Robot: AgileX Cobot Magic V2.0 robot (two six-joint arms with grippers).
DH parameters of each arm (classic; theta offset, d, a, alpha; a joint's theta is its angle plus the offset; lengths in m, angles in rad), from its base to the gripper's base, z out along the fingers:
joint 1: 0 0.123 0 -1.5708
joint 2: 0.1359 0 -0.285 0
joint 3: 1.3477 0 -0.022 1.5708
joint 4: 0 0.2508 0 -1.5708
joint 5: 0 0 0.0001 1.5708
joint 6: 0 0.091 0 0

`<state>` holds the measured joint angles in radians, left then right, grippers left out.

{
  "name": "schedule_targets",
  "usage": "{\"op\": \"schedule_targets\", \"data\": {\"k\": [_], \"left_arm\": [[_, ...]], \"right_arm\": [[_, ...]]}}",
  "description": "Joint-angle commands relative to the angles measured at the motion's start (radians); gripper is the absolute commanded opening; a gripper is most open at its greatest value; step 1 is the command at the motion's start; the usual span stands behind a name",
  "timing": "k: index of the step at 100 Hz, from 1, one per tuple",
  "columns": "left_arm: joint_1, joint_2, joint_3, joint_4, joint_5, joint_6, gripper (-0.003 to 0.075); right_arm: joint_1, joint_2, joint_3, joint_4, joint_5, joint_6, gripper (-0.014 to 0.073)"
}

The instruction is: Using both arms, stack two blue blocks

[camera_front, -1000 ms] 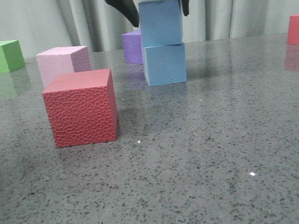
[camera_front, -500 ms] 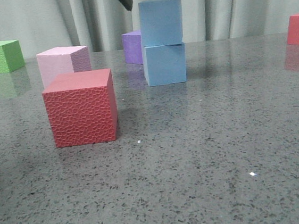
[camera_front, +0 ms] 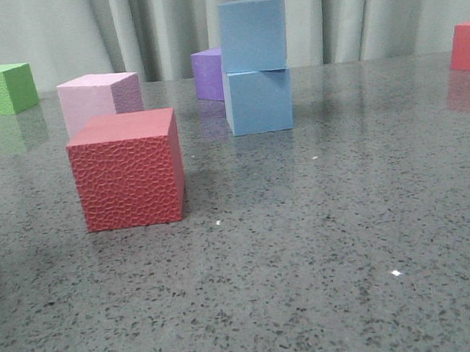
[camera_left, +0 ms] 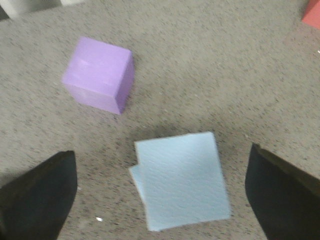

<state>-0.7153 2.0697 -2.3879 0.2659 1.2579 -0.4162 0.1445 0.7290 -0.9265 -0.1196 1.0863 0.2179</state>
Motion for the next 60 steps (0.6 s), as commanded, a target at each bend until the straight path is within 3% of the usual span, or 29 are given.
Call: {"op": "schedule_targets", "data": {"k": [1,60], "left_arm": [[0.04,-0.075,-0.036,0.013,-0.012,0.032,0.0654],[0.357,-0.235,-0.02,-0.092,0.019,0.222,0.0653]], "right_arm": [[-0.006,-0.003,-0.02,-0.015,-0.044,-0.009,0.0592],[-0.006,-0.003,-0.02,-0.015,-0.055,-0.009,0.0592]]}}
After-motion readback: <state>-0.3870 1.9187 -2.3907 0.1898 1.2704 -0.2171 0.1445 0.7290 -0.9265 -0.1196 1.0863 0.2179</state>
